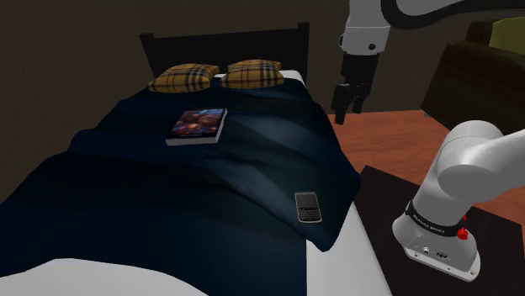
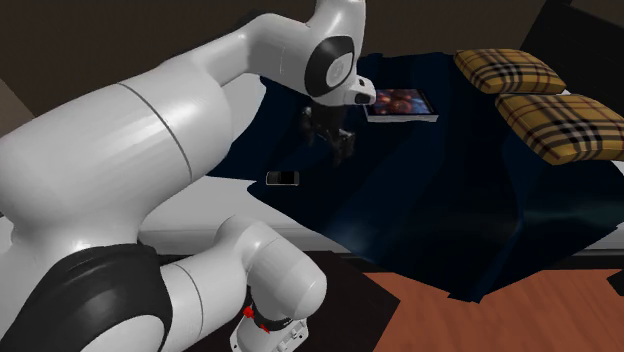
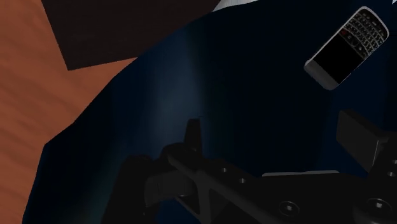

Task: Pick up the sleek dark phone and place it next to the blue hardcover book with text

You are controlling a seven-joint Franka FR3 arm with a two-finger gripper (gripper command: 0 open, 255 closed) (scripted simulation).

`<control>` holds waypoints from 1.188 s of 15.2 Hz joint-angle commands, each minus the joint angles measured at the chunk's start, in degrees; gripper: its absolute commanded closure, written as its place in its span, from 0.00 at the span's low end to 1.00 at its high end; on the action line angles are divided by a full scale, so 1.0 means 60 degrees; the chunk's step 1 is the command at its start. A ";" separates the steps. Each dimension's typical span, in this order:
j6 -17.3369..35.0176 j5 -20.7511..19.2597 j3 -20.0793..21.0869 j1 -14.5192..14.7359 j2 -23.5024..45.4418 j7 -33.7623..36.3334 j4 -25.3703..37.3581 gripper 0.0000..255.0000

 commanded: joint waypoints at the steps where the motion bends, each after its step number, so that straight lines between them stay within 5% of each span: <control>1: 0.0475 0.0413 0.0473 -0.0042 -0.0236 0.0828 -0.0634 0.00; 9: 0.2446 0.2363 0.2879 0.0018 0.0067 0.4202 -0.1893 0.00; 18: 0.5197 0.3970 0.5769 -0.0556 0.2193 0.7415 -0.1935 0.00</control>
